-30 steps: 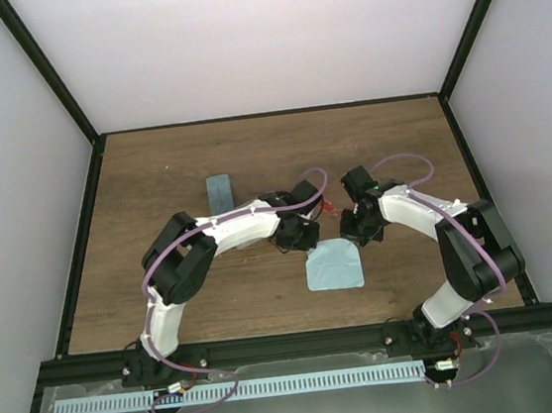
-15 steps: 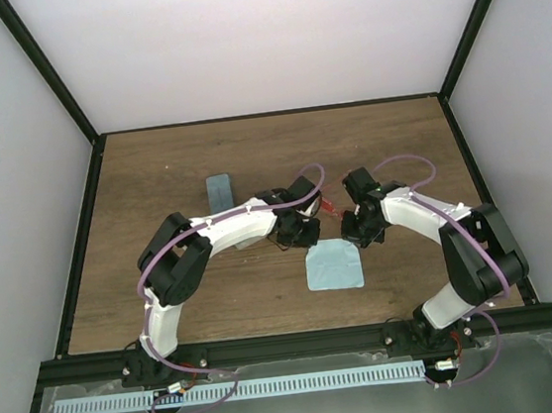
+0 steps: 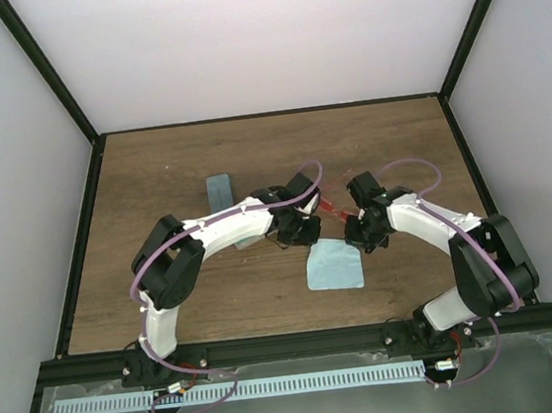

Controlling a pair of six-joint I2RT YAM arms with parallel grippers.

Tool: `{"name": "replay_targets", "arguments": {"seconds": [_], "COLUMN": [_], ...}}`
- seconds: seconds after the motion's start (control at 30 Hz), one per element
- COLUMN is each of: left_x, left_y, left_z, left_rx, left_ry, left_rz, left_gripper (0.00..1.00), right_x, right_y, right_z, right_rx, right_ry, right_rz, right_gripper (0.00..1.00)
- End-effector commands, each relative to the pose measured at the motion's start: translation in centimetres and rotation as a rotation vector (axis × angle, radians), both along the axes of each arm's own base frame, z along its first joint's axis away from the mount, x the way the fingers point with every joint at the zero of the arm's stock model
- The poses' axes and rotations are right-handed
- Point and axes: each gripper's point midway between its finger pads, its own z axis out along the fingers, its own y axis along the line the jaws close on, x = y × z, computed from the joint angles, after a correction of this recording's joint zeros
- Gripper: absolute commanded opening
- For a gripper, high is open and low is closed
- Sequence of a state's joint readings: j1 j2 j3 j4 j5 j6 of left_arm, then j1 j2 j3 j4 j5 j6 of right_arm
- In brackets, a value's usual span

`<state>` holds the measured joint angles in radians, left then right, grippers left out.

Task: Organize the sunglasses
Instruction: Fold the glasses cleaning cloth at the center of the board.

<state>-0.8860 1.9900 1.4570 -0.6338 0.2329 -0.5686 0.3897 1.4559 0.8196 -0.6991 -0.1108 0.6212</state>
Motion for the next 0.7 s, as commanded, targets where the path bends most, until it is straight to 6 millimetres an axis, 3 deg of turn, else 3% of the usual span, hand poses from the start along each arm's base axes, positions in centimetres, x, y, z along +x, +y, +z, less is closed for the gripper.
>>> {"name": "replay_targets", "arguments": {"seconds": [0.0, 0.67], "left_x": [-0.7, -2.4], "left_y": [0.3, 0.8], "left_z": [0.7, 0.4], "left_rx": [-0.02, -0.032], "left_ry": [0.009, 0.038], "left_rz": [-0.022, -0.047], "left_gripper": [0.04, 0.04], "right_x": [-0.8, -2.7], "right_y": [0.2, 0.5], "right_z": [0.4, 0.5], "right_rx": [0.011, 0.026], "right_ry": [-0.003, 0.013], "right_rz": [0.017, 0.03], "right_gripper": [0.01, 0.01]}}
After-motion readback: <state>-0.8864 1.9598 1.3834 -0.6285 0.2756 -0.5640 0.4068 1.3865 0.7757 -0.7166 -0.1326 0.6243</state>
